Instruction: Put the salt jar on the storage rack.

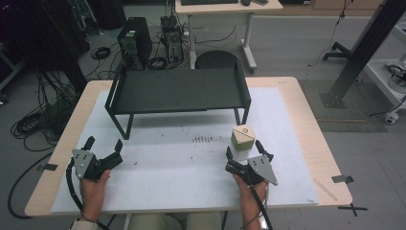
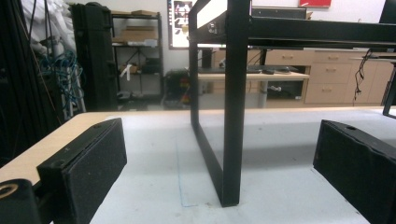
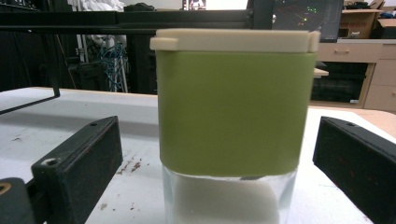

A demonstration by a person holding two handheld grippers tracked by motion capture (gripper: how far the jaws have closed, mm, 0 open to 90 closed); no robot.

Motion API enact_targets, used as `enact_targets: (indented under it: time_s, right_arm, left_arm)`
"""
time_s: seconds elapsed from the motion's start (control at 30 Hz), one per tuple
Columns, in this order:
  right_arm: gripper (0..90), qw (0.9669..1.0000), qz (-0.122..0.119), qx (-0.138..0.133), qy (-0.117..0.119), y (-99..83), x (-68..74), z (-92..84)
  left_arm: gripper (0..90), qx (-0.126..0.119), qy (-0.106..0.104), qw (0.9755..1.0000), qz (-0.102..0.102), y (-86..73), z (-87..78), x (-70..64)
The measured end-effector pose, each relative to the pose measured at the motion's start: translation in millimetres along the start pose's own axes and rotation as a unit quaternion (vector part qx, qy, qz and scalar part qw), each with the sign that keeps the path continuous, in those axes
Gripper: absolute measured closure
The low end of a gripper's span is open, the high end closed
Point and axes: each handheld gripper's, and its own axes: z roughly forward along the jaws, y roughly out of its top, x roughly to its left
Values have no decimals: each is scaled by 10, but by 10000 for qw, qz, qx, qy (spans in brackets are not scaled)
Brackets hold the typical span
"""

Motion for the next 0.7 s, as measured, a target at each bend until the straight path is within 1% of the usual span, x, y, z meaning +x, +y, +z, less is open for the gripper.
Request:
enact_targets:
  time_s: [0.17,0.43,0.7]
  right_arm:
    - [17,10000,-2,-47,-16,-1,-9,80]
    - [17,10000,37,-45,-36,-39,-37,180]
    - [17,10000,47,-59,-39,-84,-31,224]
  left_arm:
    - [30,2,1,10000,4,0,0,0]
    - [30,2,1,10000,4,0,0,0]
    - [30,3,3,10000,2,0,0,0]
